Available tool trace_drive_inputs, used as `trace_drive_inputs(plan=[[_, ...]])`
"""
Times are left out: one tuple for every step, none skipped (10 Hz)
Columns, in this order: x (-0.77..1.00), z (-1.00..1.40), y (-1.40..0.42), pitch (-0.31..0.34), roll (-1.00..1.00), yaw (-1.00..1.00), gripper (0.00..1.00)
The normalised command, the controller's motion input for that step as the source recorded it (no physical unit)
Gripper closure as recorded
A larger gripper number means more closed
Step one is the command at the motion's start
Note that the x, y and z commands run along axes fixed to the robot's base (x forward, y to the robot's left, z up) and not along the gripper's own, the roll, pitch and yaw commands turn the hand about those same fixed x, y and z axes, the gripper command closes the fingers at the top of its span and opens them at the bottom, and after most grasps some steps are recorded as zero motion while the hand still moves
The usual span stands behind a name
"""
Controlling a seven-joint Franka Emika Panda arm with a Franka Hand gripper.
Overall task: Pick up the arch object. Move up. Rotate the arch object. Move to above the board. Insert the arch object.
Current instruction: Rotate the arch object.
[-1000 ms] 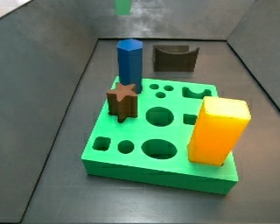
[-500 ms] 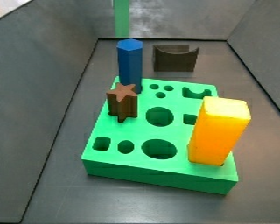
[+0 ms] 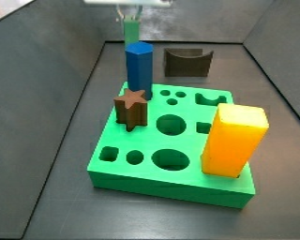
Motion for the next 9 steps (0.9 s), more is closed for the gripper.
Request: trace_drive_inputs(plan=[[0.02, -0.91, 0.02, -0.074, -0.12, -0.01, 1.00], [0.02, -0.81, 0.02, -0.074, -0.11, -0.01, 1.00], [0.02, -0.54, 0.02, -0.070, -0.11, -0.01, 1.00], [0.02, -0.44, 0.02, -0.068, -0.11, -0.01, 1.00], [0.02, -0.23, 0.02, -0.062, -0.11, -0.01, 1.00], [0.00, -0.21, 0.02, -0.040, -0.11, -0.01, 1.00], [-0.01, -0.22, 0.01, -0.033, -0.11, -0.01, 1.00], [-0.01, -0.22, 0.01, -0.032, -0.11, -0.01, 1.00], [0.00, -0.22, 0.02, -0.035, -0.11, -0.01, 1.00]])
